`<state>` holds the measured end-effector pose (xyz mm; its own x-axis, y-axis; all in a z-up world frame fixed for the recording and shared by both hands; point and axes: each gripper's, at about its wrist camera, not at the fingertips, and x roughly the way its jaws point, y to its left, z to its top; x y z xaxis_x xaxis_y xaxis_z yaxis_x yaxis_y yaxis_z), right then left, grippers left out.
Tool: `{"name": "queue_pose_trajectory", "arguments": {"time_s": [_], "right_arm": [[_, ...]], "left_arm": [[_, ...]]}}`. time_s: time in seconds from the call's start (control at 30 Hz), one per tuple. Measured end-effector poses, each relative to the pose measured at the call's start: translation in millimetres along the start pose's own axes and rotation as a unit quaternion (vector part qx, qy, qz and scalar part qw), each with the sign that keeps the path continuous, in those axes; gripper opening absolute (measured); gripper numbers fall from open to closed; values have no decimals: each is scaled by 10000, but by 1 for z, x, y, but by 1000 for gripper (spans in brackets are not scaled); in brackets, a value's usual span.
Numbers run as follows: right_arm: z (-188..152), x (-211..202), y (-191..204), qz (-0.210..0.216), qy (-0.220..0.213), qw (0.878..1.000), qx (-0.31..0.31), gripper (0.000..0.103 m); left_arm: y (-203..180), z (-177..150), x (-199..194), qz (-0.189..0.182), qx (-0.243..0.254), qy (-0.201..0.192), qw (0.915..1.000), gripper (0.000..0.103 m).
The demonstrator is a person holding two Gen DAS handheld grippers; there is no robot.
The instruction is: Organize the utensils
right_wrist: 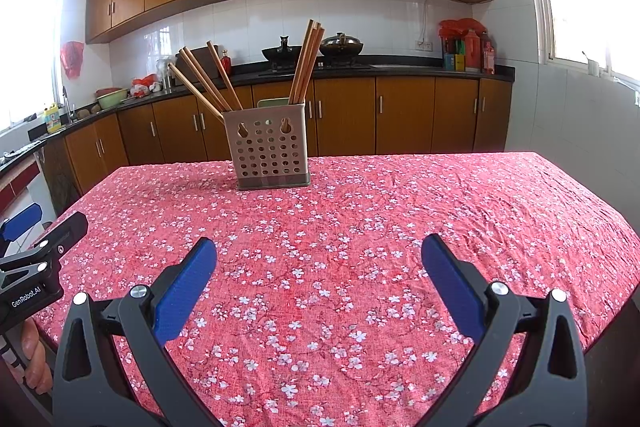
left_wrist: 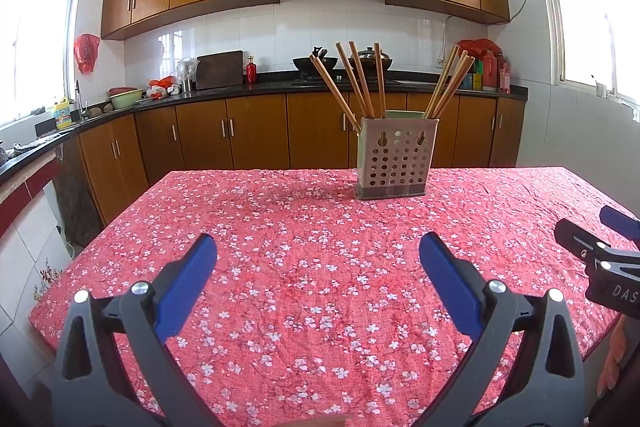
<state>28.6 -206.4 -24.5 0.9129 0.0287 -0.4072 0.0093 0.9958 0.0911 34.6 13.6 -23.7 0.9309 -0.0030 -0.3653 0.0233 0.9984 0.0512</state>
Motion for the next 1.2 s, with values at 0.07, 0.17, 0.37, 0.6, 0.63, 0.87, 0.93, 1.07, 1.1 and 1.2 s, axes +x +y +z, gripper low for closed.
{"name": "queue_pose_trajectory", "arguments": {"time_s": [0.07,0.17,0.37,0.6,0.63,0.87,0.93,1.07,1.1,1.2], "right_arm": [[0,0,0,0,-1,10000,2,101],[0,0,0,-1,2,10000,2,101],[0,0,0,-2,2,10000,4,101],[1,0,0,-1,10,10000,12,101],[1,0,0,-2,9,10000,11,101],[1,0,1,-1,16,10000,13,101],[1,0,1,-1,12,10000,16,101],[0,0,2,-1,24,10000,16,101],[0,0,2,-3,26,10000,17,101],[-1,0,2,-4,24,10000,22,101]], "left_arm": [[0,0,0,2,-3,1,10000,99],[0,0,0,-2,-11,11,10000,99],[-1,1,1,-15,-13,26,10000,99],[0,1,1,-21,-19,35,10000,99],[0,0,1,-19,-22,34,10000,99],[0,0,1,-24,-25,36,10000,99],[0,0,1,-26,-27,37,10000,99],[0,0,1,-19,-31,40,10000,99],[0,-1,1,-22,-32,40,10000,99],[0,-1,1,-18,-31,44,10000,99]]}}
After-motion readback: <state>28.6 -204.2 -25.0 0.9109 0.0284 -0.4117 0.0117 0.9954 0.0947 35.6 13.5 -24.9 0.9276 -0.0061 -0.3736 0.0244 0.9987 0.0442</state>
